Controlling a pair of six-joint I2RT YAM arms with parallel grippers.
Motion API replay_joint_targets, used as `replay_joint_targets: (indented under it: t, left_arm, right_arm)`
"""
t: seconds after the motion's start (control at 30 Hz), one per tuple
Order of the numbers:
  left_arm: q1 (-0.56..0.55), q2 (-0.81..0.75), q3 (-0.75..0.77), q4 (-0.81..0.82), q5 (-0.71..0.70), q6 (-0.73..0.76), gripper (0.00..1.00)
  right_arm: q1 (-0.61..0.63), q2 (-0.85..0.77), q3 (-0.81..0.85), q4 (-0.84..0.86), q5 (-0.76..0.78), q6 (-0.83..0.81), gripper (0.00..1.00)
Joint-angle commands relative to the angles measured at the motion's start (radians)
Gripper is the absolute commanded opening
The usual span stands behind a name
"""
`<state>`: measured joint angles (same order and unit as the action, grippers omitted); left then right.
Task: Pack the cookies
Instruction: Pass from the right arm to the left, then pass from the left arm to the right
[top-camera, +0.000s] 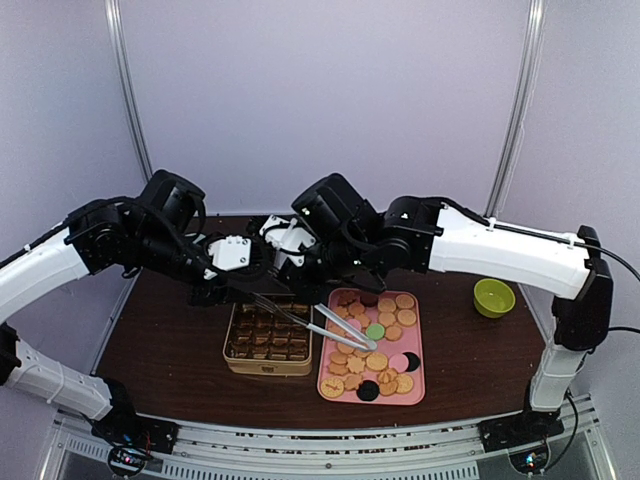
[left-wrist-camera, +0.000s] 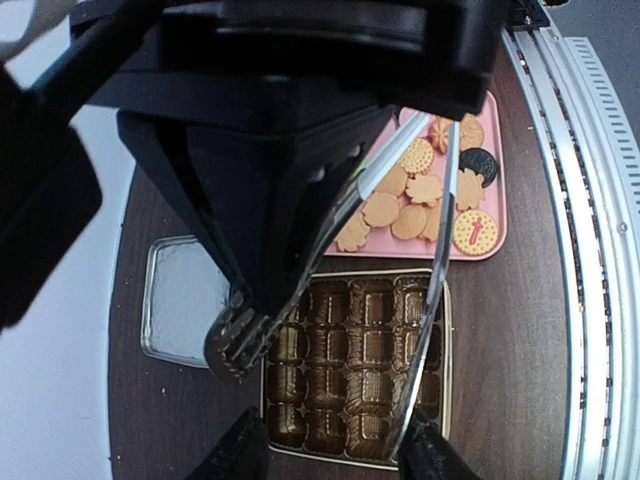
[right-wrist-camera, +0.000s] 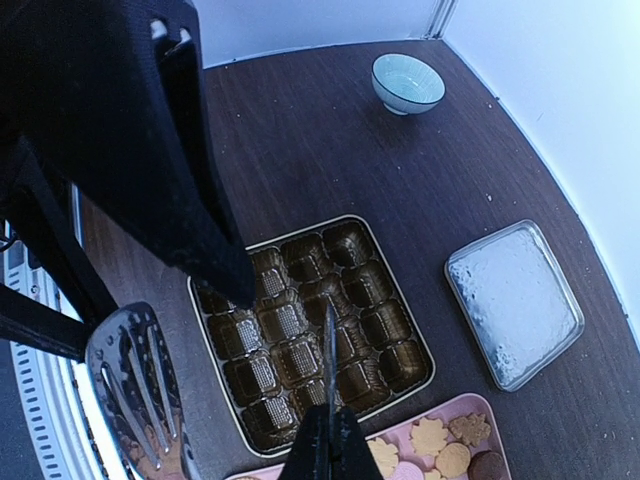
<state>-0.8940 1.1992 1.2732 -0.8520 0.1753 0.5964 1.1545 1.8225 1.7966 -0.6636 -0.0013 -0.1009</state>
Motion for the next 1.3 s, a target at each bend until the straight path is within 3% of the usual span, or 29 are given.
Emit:
replay_joint_targets:
  t: [0.0,0.2,0.4,0.47,0.6,0.7,0.8,0.87,0.9,1.13,1.27]
  left_arm:
    - [-0.008,0.002,0.008,0.027,0.021,-0.002,0.45]
    - [-0.008,0.022,0.002,-0.029,0.073,-0.017,0.35]
    - [-0.008,0.036,0.015,-0.028,0.084,-0.034,0.33]
    - [-0.008,0.040,0.022,-0.028,0.087,-0.037,0.26]
    - [-0.008,0.040,0.031,-0.019,0.094,-0.056,0.02]
    - [-0.008,0.035,0.031,-0.005,0.092,-0.080,0.00]
    - [-0.006,0.027,0.025,0.018,0.068,-0.113,0.00]
    - [0.007,0.019,0.023,0.040,0.064,-0.149,0.00]
    - [0.018,0.016,0.025,0.054,0.067,-0.176,0.00]
    - [0.182,-0.021,0.068,0.157,0.264,-0.447,0.00]
    - [0.204,-0.008,0.155,0.175,0.300,-0.525,0.00]
  right_arm:
    - [0.012,0.019,0.062,-0.016,0.026,0.006,0.00]
    - [0.020,0.029,0.086,-0.010,0.032,0.002,0.00]
    - [0.027,0.034,0.101,-0.002,0.031,-0.002,0.00]
    - [0.027,0.038,0.107,0.000,0.032,-0.002,0.00]
    - [0.029,0.034,0.095,0.034,0.024,0.006,0.00]
    - [0.028,-0.007,0.036,0.119,0.011,0.027,0.19]
    - [0.024,-0.066,-0.025,0.208,0.026,0.035,0.56]
    - [0.020,-0.142,-0.094,0.279,0.062,0.037,0.89]
    - [0.006,-0.179,-0.135,0.324,0.065,0.048,0.99]
    - [-0.182,-0.476,-0.478,0.683,-0.137,0.308,1.00]
    - [-0.287,-0.602,-0.690,0.949,-0.287,0.478,1.00]
